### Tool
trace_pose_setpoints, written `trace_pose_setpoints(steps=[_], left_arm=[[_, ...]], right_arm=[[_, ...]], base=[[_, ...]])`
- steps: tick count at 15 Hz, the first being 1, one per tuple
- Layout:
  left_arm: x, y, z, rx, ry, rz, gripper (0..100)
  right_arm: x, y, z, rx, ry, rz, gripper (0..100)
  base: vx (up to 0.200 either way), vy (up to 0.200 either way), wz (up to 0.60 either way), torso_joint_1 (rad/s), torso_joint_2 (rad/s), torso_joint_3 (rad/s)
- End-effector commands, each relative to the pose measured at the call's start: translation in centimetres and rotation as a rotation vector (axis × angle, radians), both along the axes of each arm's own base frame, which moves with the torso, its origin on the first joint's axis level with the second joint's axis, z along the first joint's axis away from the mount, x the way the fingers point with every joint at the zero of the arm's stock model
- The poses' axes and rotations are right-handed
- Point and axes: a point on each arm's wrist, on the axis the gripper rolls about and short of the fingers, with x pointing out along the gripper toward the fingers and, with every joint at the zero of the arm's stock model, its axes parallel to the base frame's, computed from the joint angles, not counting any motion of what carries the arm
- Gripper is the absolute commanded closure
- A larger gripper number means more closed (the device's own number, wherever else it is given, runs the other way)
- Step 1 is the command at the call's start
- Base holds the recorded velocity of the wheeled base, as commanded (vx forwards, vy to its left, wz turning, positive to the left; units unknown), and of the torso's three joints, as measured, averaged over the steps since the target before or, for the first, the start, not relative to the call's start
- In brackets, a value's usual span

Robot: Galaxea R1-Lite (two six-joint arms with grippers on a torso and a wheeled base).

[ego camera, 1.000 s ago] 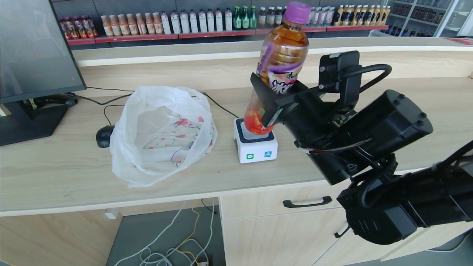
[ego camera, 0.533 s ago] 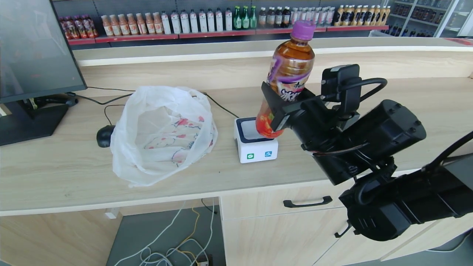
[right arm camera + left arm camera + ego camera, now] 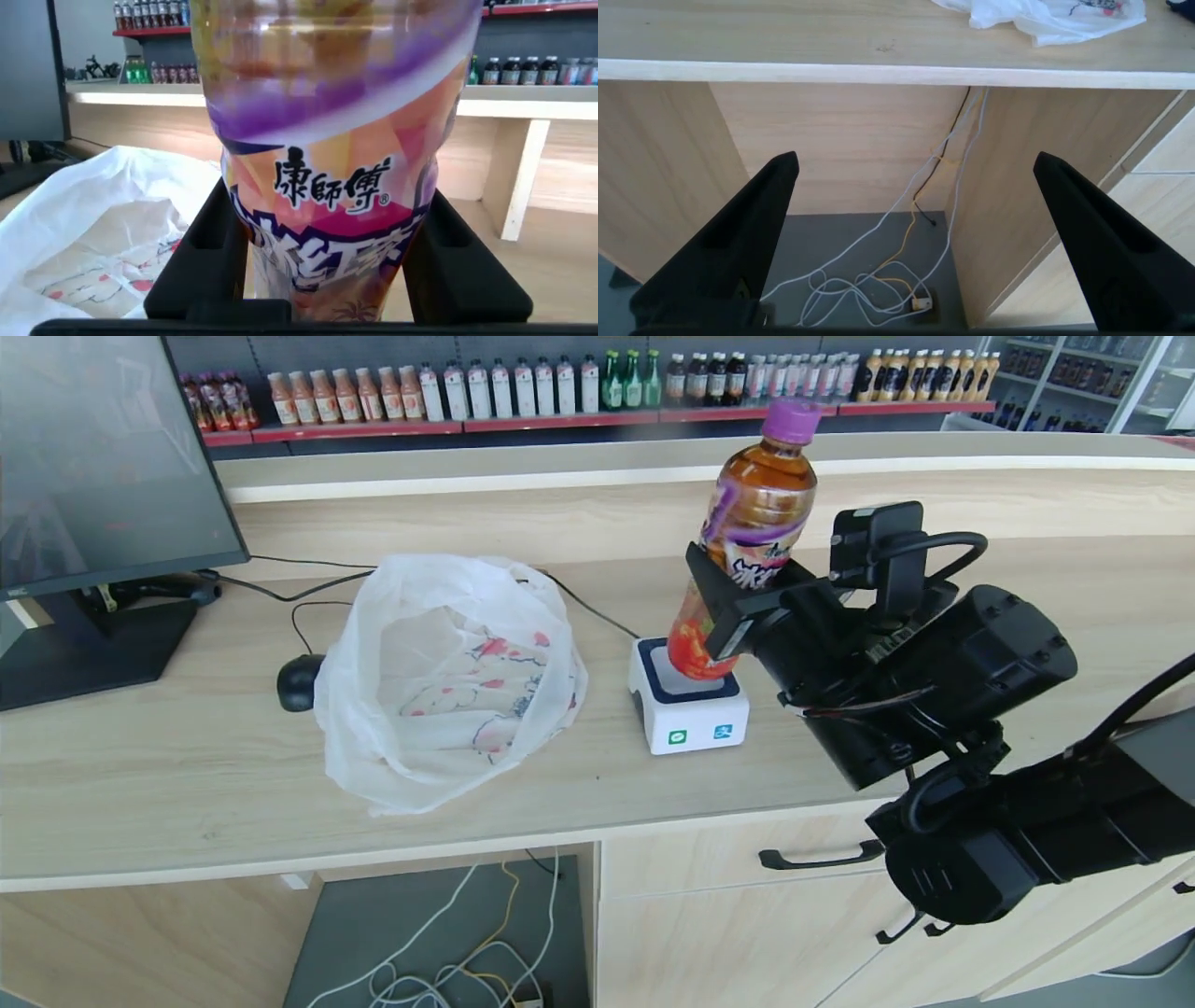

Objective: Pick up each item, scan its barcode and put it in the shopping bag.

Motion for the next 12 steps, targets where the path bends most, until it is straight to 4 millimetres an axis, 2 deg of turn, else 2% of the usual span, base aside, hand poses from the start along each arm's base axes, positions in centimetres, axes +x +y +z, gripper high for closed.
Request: trace_pose_setpoints(steps=[1,9,12], left_arm=[[0.0,0.0,0.0,0.0,-0.001,0.001,0],[0.0,-0.01,0.0,0.006,-0.001,-0.001,0],[0.0,-0.01,0.0,0.003,-0.001,-0.001,0]], right_arm=[[0.1,-0.14,0.01,0.003,-0.001,-0.006,100],[-0.65,-0.58,0.54,0.018,-0.002,0.001,100],[-0.86,-0.66,0.58,0.022,0.001,0.006,100]], base=[[0.0,0.2,0.0,0.002,0.0,0.002],[0.0,0.2,0.0,0.001,0.0,0.001],[0.0,0.0,0.0,0.0,0.0,0.0]])
